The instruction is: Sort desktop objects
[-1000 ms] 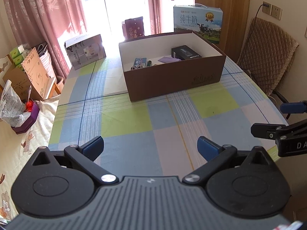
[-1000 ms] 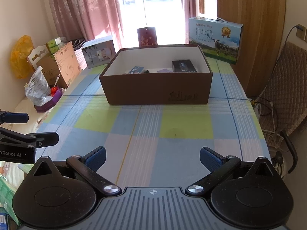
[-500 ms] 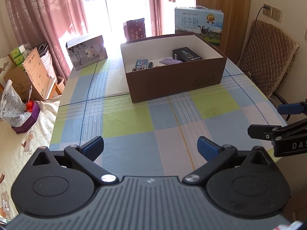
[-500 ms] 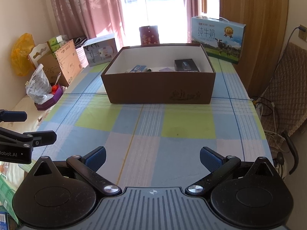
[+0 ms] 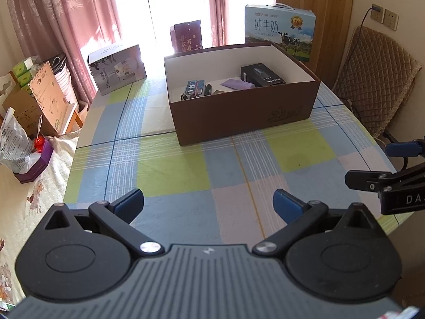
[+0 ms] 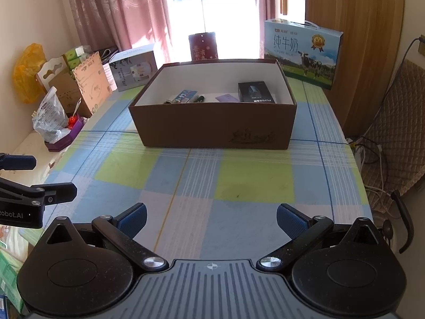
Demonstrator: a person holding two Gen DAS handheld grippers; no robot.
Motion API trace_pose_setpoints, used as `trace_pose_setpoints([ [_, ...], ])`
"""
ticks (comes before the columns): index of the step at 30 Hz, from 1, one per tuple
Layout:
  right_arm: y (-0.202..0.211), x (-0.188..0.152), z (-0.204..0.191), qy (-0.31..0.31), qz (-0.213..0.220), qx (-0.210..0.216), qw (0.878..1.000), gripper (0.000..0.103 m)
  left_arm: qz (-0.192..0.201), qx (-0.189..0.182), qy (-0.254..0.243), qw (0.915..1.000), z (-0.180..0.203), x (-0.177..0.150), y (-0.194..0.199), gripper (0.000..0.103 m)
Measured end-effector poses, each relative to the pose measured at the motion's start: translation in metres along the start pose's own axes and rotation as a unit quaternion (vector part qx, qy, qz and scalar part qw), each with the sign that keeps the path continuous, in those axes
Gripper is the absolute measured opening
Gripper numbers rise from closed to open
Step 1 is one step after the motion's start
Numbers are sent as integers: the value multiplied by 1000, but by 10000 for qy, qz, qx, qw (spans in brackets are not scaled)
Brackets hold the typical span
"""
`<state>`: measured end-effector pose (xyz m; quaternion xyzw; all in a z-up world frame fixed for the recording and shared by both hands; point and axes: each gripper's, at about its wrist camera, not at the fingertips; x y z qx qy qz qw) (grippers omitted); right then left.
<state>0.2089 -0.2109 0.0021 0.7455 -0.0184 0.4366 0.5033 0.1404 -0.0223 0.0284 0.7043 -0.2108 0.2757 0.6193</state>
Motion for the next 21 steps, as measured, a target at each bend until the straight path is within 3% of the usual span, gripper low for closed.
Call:
trace_pose_setpoints([
  [21,-40,31,38,-36,-232,109,9997,101,-167,47,56,9998,13,37,-49,102],
])
Point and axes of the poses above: each gripper's, at about its wrist camera, not at the fingertips, and y roughly against the way its jaws point, z to its right, x to its top
